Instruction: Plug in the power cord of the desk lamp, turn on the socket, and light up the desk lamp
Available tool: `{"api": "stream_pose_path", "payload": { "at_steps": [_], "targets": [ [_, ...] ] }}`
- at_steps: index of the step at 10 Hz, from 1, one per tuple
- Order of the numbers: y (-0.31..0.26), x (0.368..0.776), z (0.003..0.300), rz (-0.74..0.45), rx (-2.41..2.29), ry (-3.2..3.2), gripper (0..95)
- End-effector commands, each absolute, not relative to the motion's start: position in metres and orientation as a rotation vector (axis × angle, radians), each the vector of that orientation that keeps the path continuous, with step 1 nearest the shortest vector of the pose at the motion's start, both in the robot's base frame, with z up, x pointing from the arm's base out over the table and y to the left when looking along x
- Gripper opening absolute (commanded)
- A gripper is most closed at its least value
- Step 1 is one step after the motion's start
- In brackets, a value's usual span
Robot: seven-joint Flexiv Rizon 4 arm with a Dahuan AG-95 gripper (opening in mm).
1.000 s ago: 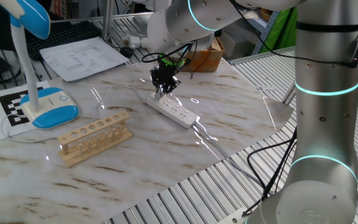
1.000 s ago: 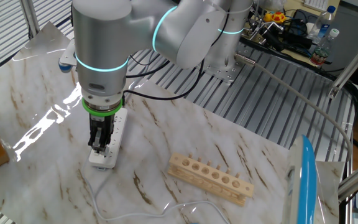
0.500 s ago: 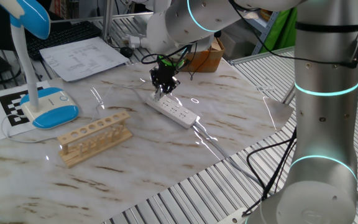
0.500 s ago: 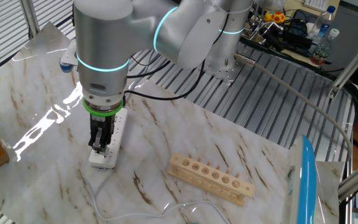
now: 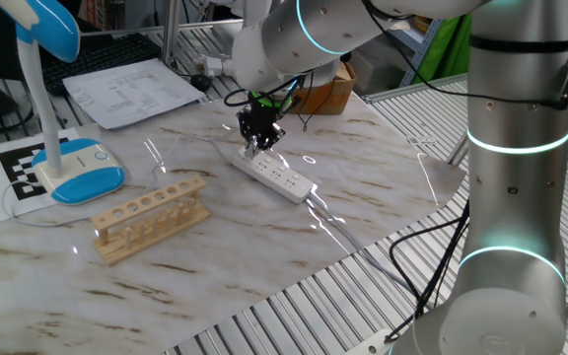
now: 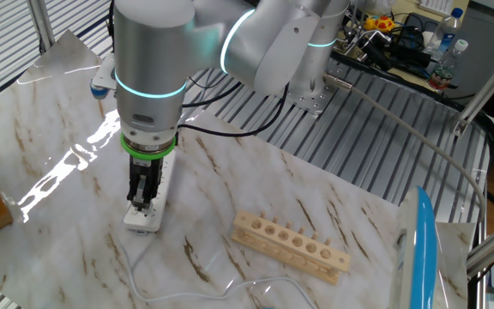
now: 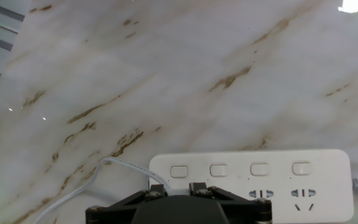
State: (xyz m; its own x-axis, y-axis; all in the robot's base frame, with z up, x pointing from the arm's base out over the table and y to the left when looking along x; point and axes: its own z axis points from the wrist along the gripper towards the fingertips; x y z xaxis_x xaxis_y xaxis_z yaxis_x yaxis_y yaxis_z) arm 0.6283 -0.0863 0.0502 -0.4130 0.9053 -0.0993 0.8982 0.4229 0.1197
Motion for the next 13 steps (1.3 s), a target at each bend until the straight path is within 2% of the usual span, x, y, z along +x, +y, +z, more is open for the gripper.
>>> {"api": "stream_pose_path", "payload": {
  "at_steps": [1,13],
  "targets": [
    [-0.0871,0.6306,0.0293,0.062,1.596,2.516,0.0],
    [-0.0818,0.6324,0.0309,0.063,1.555,2.511,0.0]
  ]
}}
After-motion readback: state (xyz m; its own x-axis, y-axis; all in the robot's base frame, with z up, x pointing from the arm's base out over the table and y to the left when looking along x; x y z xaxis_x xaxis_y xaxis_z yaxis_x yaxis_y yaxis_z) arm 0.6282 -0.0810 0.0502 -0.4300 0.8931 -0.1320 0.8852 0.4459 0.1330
